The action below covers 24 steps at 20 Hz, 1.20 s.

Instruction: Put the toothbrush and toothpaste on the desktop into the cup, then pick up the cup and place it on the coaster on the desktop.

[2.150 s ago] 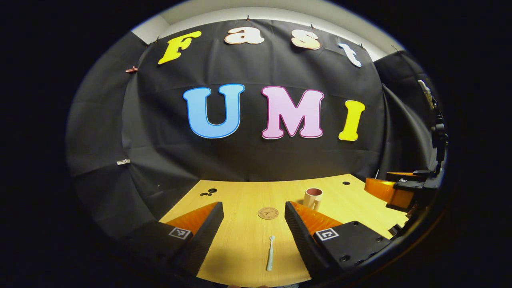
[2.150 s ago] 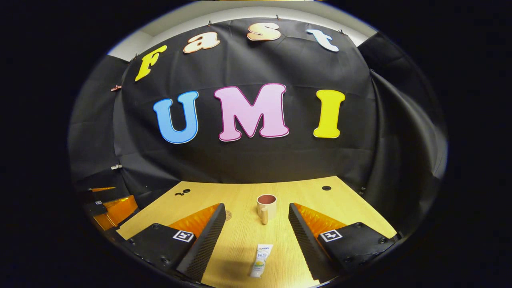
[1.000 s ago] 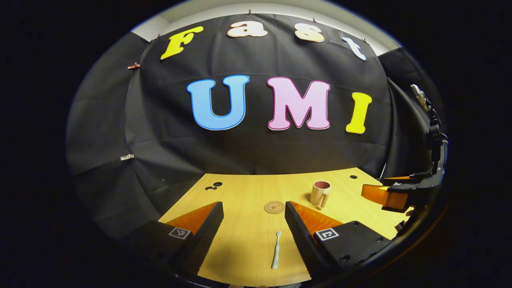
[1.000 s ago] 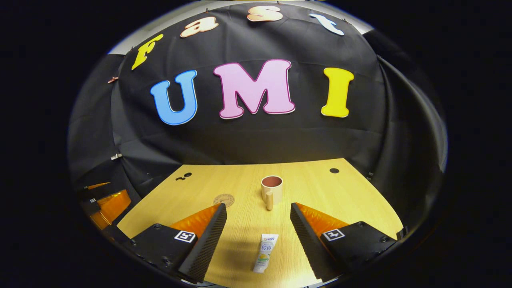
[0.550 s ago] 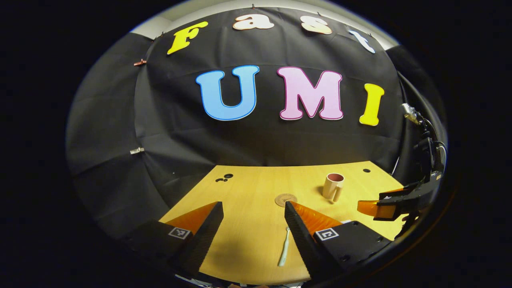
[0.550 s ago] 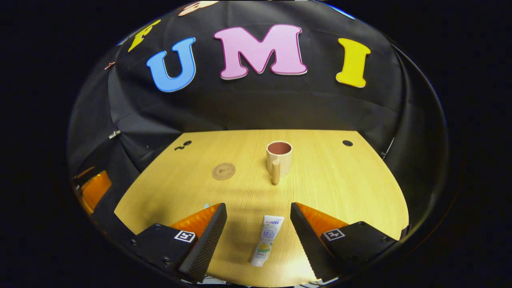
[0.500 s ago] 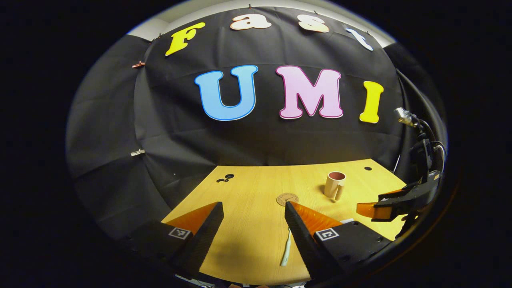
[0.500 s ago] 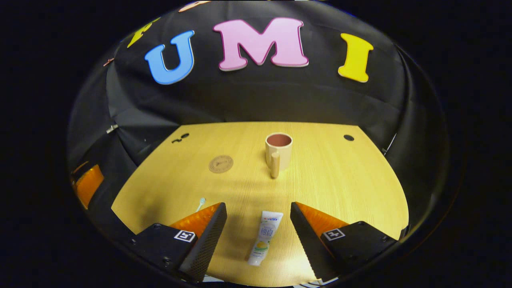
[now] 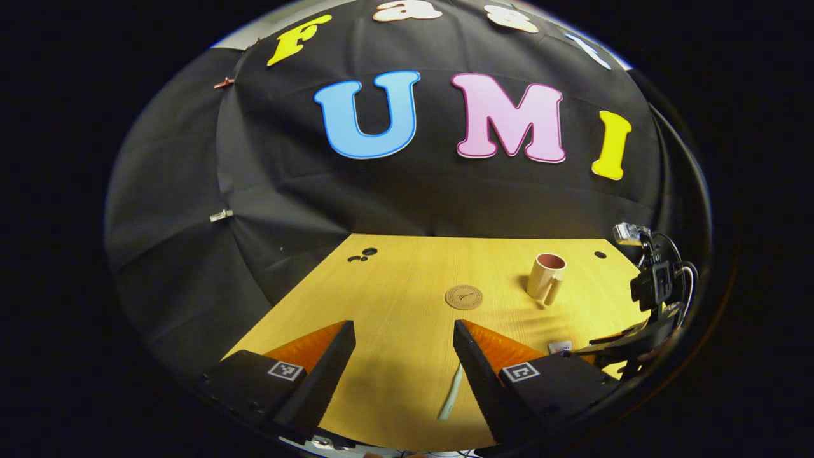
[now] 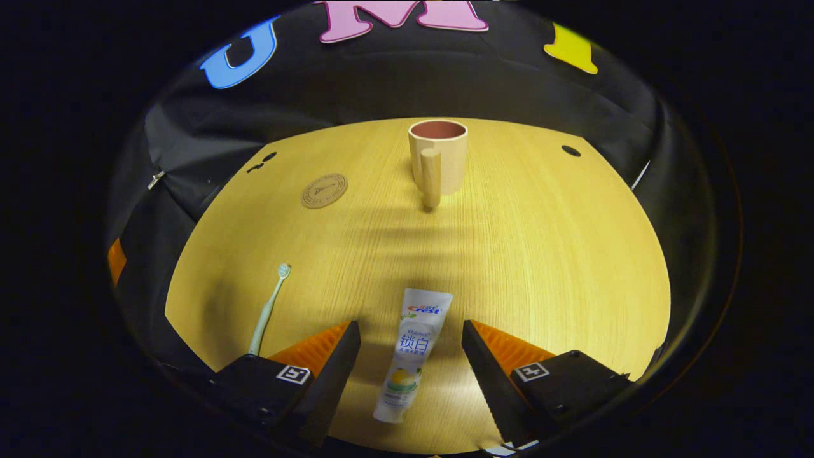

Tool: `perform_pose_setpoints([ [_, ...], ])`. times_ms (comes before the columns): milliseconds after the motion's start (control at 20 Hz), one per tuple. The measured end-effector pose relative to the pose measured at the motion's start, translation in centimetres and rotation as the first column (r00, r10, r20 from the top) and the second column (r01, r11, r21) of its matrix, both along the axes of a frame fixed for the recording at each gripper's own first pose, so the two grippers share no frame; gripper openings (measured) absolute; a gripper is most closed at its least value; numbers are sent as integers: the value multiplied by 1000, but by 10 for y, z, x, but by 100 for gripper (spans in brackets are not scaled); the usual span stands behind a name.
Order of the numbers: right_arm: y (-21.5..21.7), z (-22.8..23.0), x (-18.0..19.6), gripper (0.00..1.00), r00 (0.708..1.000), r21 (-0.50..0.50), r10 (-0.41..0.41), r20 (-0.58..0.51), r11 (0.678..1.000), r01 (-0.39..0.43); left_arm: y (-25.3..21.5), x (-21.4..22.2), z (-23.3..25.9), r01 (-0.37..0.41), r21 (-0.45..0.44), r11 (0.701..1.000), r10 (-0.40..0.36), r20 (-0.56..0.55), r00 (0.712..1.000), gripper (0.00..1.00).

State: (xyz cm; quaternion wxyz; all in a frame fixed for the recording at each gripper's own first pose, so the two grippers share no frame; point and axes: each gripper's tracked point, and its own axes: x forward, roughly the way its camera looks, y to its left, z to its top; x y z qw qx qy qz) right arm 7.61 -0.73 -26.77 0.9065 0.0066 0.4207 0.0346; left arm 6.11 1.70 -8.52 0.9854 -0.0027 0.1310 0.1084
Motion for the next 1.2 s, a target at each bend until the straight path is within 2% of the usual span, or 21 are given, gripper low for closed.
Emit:
perform_pose_setpoints([
  [200, -4, -20, -4, 99, 998, -9, -3, -66, 1000, 2, -2, 4, -14, -26, -31, 999, 25, -44, 999, 98],
  [500, -4, -37, -13, 99, 991, 8, -32, -128, 999, 33, -1, 2, -21, -28, -21, 999, 27, -76, 997, 98],
  [750, -7, -43, -15, 96, 992, -95, -23, -128, 995, 10, -2, -2, -21, -9, -15, 1000, 8, -79, 997, 98],
  [850, -4, -43, -13, 83, 992, -105, -32, -120, 994, 20, -3, -4, -22, 3, -16, 1000, -4, -80, 997, 98],
  [900, -4, -44, -13, 73, 991, -106, -42, -123, 994, 29, -3, -6, -22, 7, -14, 1000, -8, -78, 997, 98],
  [950, -2, -45, -13, 75, 990, -100, -51, -128, 994, 39, -3, -7, -23, 12, -10, 1000, -13, -75, 997, 98],
  [1000, -1, -43, -14, 52, 989, -104, -62, -134, 993, 48, -3, -8, -23, 17, -7, 1000, -17, -71, 997, 98],
  [1050, 0, -44, -14, 47, 989, -97, -61, -132, 994, 48, -2, -10, -24, 20, -4, 1000, -20, -67, 998, 98],
  [1100, 0, -45, -16, 37, 989, -105, -54, -137, 994, 39, -1, -14, -25, 22, -3, 1000, -22, -67, 998, 98],
  [1200, 3, -45, -15, 39, 990, -100, -27, -140, 995, 13, 7, -38, -32, 21, -7, 1000, -21, -68, 997, 98],
])
